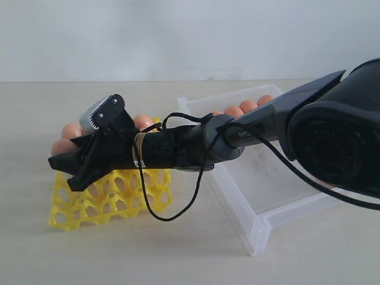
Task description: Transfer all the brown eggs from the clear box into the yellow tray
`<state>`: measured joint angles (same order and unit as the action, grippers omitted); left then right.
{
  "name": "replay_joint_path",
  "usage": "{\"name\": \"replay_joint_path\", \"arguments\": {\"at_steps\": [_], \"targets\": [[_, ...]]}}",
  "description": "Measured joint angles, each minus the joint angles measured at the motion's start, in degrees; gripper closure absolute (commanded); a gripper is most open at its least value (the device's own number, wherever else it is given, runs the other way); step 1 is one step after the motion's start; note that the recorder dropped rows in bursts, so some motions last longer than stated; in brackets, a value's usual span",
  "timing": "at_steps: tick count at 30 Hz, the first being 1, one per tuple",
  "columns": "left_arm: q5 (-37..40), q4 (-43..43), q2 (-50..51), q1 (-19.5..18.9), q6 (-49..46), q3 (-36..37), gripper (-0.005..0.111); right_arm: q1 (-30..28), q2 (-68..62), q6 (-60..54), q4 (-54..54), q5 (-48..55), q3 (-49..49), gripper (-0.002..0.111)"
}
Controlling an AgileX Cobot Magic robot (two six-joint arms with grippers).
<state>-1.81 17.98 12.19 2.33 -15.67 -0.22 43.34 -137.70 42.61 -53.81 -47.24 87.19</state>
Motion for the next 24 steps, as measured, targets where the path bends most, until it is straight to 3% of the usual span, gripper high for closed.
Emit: {"name": "replay_joint_path", "arguments": {"at_steps": [5, 10, 19, 21, 24], "targets": [[0.0, 0.0, 0.0, 0.0, 0.0, 0.0, 0.103, 0.8, 0.0, 12.1, 3.4, 0.8, 0.1, 0.109], [0.0, 0.0, 0.0, 0.0, 0.0, 0.0, 0.103, 3.5, 0.0, 19.4, 1.6, 8.0, 1.6, 0.109], [0.0, 0.0, 0.0, 0.0, 0.0, 0.0, 0.103, 4.4, 0.0, 20.5, 1.4, 14.9, 2.4, 0.108], [0.0, 0.0, 0.0, 0.0, 0.0, 0.0, 0.103, 4.4, 0.0, 21.0, 1.5, 15.1, 2.4, 0.103], [0.0, 0.0, 0.0, 0.0, 0.0, 0.0, 0.103, 4.6, 0.0, 21.5, 1.6, 15.2, 2.4, 0.086]]}}
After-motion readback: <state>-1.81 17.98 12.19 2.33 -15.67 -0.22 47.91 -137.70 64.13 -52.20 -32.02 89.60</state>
